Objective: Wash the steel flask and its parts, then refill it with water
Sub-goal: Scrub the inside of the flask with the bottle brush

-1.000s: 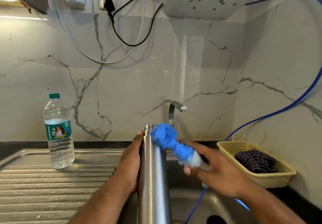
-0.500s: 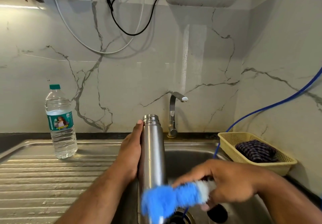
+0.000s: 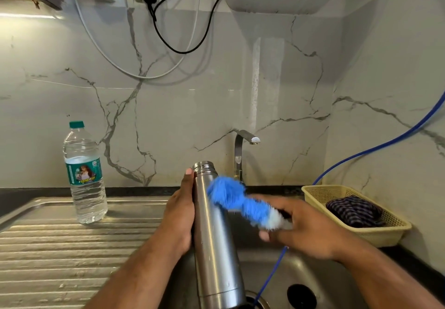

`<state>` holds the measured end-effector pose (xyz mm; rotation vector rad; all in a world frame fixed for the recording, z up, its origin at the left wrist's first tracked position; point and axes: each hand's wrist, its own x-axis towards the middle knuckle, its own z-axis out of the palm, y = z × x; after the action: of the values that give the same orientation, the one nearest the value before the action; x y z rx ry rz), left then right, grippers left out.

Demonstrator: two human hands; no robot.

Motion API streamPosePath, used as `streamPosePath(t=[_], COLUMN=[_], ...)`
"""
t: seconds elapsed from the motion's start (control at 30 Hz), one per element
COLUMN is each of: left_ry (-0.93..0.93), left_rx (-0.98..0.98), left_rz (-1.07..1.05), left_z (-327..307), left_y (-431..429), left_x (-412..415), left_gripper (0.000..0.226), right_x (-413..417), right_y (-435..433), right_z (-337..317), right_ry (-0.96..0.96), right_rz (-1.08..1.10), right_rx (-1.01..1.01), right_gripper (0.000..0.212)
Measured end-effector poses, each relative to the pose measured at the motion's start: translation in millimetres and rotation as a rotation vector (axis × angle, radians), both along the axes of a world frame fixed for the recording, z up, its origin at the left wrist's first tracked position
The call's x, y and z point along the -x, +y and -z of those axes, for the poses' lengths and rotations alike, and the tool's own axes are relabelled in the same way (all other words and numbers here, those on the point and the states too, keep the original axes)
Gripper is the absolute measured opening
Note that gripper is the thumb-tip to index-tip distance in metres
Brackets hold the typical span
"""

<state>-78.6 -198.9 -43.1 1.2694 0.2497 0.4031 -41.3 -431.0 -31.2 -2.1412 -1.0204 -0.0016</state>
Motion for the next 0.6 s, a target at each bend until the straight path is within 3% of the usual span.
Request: streamPosePath(t=[0.13,0.27,0.4,0.47,0.6], left_ry=[0.036,0.112,0.218,0.230,0.214], left_rx=[0.085,0.223,0.506,0.527,0.507], left_rz=[-0.026,-0.071,-0.023,0.038,0.025], left_z=[-4.0,0.3,9.3,8.7,6.6], left_y=[1.2,7.4,22.4,26.3,28.1], left_x=[-0.7,-7.4,-16.3,-16.9,-13.2], left_gripper=[0.063,0.068,0.086,0.080,0.066], right_x=[7.5,-0.3,3.6,3.2,-0.1], right_y=[-1.2,0.3,-1.0,-3.2,-14.4], right_z=[-5.6,1.0,-0.5,-1.5,-6.3], right_ry=[0.152,-0.021,0.078,0.055,0.102], right_rz=[-0.231,0.005,-0.117,-0.084,-0.172], right_rx=[0.281,0.061,0.092,0.028,0.145], right_gripper=[0.064,0.062,0.061,0.060,0.051])
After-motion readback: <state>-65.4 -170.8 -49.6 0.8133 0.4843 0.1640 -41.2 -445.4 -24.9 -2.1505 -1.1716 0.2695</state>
